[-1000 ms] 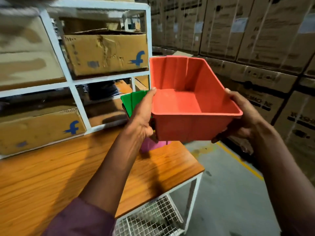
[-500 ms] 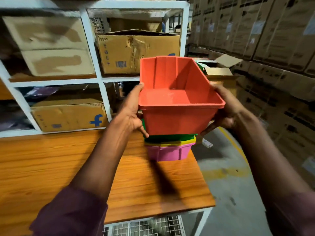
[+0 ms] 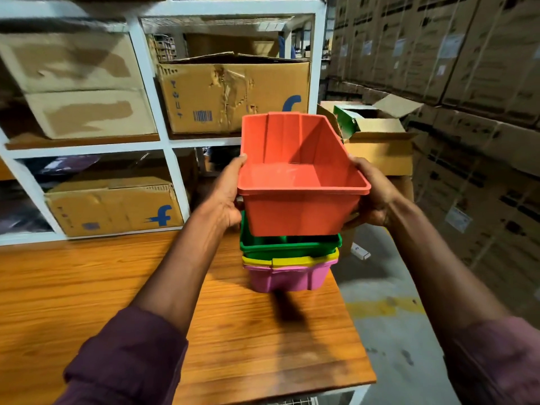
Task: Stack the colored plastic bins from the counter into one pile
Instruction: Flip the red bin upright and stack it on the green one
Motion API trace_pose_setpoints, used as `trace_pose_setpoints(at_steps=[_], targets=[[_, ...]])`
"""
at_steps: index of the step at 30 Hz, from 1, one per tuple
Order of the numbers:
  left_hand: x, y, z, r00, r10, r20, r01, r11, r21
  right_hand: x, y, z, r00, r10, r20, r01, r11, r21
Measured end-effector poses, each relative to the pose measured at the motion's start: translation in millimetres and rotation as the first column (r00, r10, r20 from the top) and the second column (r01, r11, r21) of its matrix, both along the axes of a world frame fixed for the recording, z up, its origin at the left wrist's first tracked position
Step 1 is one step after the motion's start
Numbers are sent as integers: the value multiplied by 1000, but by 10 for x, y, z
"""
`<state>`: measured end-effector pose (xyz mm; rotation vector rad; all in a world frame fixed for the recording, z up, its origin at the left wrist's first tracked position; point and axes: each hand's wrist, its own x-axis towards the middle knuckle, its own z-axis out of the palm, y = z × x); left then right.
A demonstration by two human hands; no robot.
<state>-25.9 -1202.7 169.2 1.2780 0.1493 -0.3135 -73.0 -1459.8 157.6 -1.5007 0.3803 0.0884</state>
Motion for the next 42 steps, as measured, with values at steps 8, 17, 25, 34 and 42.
trace_pose_setpoints(at_steps=[8,17,25,34,42], targets=[[123,67,-236,999,14,46,-18,996,88,85,44,-174,1000,-14,12,14,999,36],[113,103,-313,998,50,33,-53,991,120,211,-8,-349,1000,-6,26,5,998,55],[106,59,-484,998,61,-9,-60,994,86,304,-51,-542,997,-62,44,62,998,-7],[105,72,-681,992,78,-103,-72,995,63,359,-80,-803,997,-80,21,80,996,-27],[181,85,-961,988,52,-146,-52,999,6,343,-66,-976,996,-89,-19,90,995,40]])
